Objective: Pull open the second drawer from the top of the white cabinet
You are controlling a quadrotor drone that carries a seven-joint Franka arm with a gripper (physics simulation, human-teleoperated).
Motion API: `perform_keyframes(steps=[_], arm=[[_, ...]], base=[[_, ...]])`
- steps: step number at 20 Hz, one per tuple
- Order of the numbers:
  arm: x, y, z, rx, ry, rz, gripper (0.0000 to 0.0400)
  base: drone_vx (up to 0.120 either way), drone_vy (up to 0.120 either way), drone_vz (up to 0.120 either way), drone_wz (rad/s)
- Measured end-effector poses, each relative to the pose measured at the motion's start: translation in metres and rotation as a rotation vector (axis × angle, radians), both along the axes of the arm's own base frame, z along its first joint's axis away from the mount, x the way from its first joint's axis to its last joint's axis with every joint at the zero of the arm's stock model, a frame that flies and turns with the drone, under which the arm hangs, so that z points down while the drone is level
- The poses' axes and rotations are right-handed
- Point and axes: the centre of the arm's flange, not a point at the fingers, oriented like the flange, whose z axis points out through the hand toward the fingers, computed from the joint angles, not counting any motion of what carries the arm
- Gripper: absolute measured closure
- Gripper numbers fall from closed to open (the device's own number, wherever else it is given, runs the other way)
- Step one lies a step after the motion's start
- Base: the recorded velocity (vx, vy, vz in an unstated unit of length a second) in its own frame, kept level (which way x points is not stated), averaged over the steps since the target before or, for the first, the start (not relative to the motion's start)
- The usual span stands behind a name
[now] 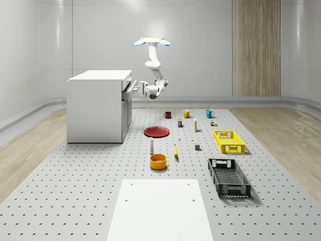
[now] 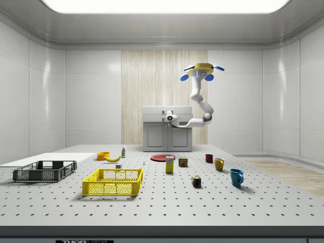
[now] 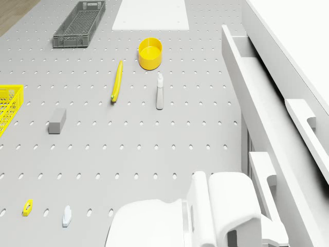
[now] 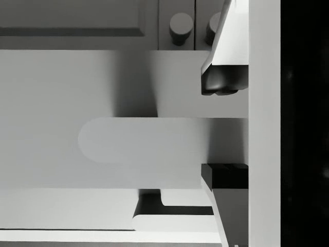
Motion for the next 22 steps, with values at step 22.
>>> perform_keyframes(steps=[22], arm=[[0.005, -0.089, -0.013, 0.040, -0.009, -0.001, 0.0274]], base=[[0.000, 0.000, 0.000, 0.000]])
